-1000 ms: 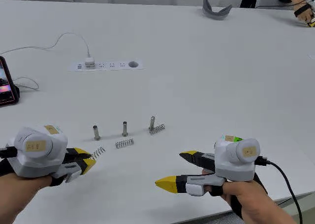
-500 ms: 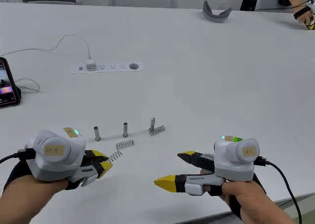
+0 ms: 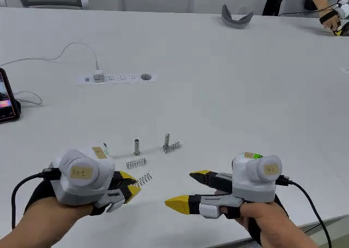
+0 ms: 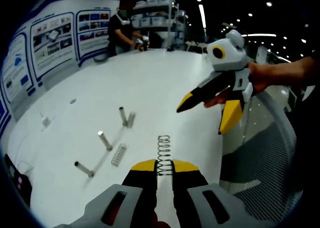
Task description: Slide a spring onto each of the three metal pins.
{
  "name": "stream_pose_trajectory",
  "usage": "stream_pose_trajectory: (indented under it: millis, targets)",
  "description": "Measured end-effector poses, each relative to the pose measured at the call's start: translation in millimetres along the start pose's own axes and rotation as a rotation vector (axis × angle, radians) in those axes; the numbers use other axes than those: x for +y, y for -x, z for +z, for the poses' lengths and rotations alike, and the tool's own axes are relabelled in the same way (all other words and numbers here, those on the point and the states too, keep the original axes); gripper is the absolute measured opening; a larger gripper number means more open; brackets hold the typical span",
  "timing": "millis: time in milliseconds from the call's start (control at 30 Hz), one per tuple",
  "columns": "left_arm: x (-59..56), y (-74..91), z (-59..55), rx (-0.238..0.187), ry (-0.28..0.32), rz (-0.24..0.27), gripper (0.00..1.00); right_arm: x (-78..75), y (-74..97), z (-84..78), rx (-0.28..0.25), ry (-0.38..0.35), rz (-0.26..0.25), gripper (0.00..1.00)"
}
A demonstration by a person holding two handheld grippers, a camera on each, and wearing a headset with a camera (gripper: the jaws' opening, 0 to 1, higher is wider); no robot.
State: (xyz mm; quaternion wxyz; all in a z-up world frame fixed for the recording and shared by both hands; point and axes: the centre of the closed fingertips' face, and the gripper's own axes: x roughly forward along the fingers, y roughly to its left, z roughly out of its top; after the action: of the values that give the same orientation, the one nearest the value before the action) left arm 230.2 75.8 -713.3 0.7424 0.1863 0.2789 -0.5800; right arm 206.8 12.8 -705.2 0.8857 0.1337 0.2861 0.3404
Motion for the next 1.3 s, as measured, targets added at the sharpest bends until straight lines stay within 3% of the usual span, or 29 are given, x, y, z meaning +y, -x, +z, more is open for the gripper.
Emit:
stream_pose_trajectory:
  millis: [333, 667, 1300]
  targets:
    - [-18.1, -9.4, 12.2, -0.003, -0.055, -0.049, 0.10, 11.0, -3.2, 10.0, -0.047, -0.075, 0.061, 0.50]
    - [-40.0, -15.6, 20.4, -0.011, -0.095, -0.107, 0.10, 26.1, -4.1, 5.3, -0.065, -0.155, 0.122, 0.33]
    - [-47.2, -17.9, 16.7, 0.005, -0.144, -0.141, 0.10, 30.4, -1.8, 9.9, -0.077, -0.150, 0.131, 0.17]
